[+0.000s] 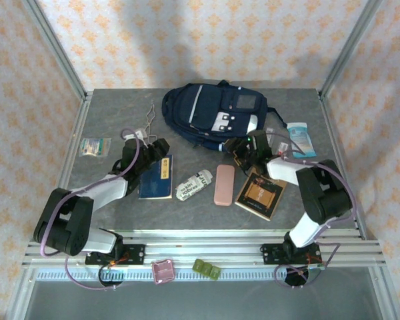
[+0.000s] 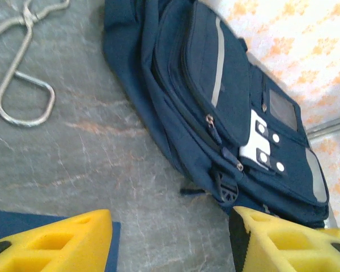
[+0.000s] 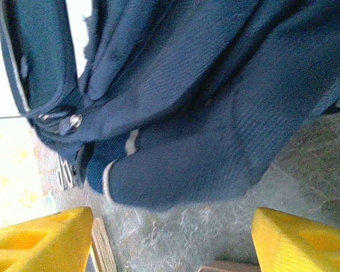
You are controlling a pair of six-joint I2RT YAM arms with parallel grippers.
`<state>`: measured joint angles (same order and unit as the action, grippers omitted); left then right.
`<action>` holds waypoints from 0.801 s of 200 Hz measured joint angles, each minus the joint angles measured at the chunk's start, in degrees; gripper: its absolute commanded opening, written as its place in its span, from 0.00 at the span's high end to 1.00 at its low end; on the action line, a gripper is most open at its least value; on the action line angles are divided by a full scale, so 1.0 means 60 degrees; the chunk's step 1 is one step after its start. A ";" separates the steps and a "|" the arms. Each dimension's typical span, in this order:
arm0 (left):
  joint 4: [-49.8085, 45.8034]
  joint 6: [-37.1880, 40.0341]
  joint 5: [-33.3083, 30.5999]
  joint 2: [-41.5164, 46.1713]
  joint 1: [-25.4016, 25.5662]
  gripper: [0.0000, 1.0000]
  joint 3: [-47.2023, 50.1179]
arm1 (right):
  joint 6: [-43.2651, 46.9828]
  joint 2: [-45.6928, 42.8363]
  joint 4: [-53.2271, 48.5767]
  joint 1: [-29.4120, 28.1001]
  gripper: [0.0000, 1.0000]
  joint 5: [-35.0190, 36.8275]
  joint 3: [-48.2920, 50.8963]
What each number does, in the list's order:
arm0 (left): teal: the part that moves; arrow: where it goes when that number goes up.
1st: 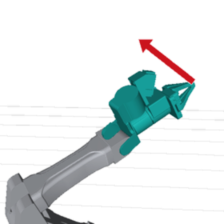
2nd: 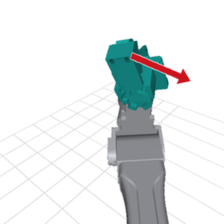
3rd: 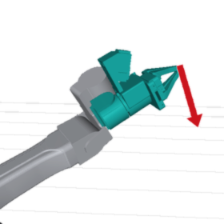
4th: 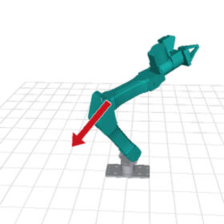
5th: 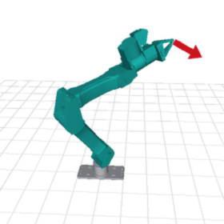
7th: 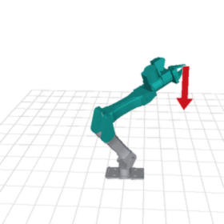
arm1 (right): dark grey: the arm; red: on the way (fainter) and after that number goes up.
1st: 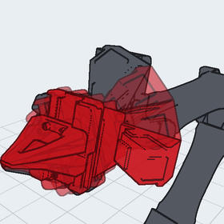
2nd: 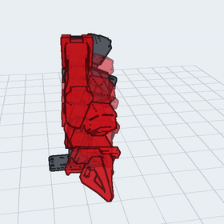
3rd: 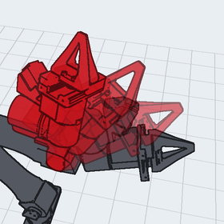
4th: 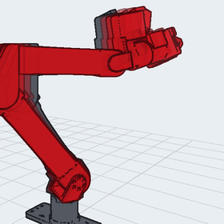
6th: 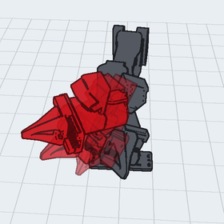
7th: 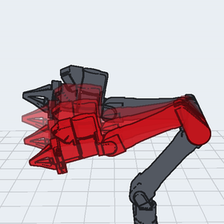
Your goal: Pack the student bag
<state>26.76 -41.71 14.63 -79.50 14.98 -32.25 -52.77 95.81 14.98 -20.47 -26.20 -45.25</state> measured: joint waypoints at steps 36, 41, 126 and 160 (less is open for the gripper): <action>-0.0066 -0.0120 0.0007 -0.0557 0.0382 0.38 -0.0525 | -0.0605 0.1049 0.0219 0.0000 0.39 0.0408 -0.0820; -0.0066 -0.0127 0.0025 -0.0641 0.0386 0.37 -0.0612 | -0.0707 0.1140 0.0229 0.0000 0.48 0.0481 -0.0892; -0.0758 -0.0073 -0.0018 -0.4011 0.0408 0.26 -0.4186 | -0.1064 0.0787 0.0685 0.0127 1.00 0.0761 -0.0718; -0.1115 -0.0149 -0.0018 -0.5497 0.0408 0.29 -0.5366 | -0.1064 0.0109 0.0688 0.0153 1.00 0.0645 -0.0579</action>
<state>20.08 -42.61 14.52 -112.49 17.43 -64.45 -59.16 96.47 19.11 -19.55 -22.33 -48.73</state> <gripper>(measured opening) 0.725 0.066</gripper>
